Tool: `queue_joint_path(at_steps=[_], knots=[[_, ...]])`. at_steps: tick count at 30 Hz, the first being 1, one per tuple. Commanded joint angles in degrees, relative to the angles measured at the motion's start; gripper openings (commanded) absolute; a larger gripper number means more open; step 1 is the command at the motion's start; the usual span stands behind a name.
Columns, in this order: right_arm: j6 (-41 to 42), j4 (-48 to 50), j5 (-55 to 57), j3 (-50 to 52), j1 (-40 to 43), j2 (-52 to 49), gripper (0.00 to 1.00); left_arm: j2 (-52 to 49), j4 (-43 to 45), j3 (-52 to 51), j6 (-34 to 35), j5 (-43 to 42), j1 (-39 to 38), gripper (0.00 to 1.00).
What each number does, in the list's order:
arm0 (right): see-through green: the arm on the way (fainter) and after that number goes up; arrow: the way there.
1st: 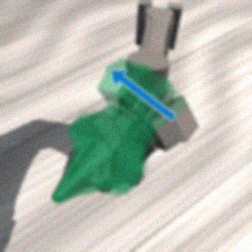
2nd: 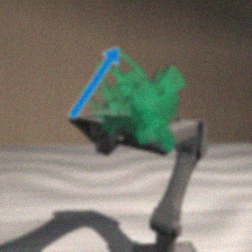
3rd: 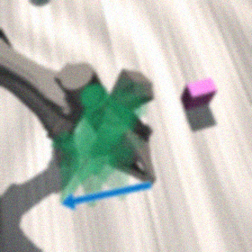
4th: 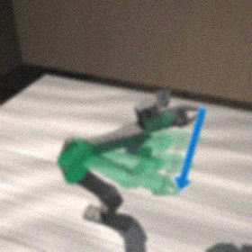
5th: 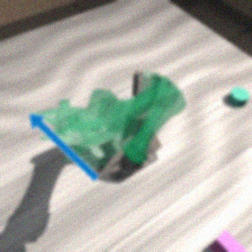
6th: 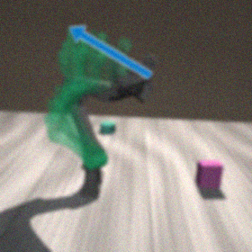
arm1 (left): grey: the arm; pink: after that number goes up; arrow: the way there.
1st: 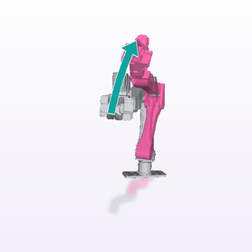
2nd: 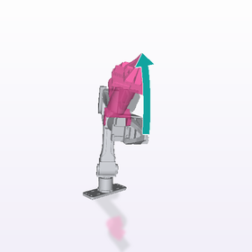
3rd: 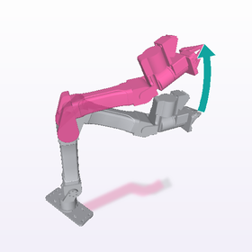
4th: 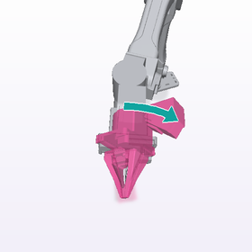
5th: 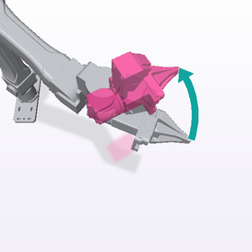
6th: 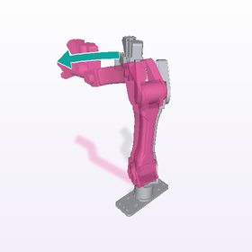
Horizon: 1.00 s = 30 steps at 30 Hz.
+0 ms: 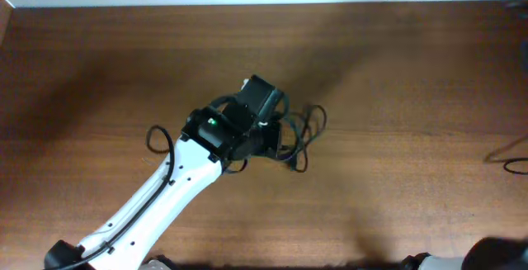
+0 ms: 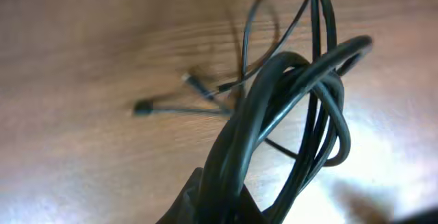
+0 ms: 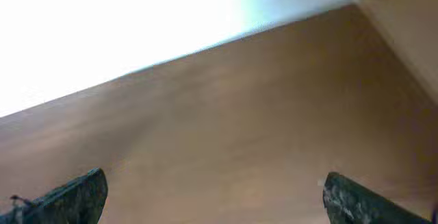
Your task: Untangle cables
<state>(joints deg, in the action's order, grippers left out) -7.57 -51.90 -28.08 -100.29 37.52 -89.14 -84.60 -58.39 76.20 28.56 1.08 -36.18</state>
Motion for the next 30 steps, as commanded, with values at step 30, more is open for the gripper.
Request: queue_joint_path(at_steps=[30], knots=[[-20.9,-27.2,-18.9,-0.7,-39.4,13.8,0.84,1.5,13.7,13.9,-62.7,-36.4,4.9,0.0]])
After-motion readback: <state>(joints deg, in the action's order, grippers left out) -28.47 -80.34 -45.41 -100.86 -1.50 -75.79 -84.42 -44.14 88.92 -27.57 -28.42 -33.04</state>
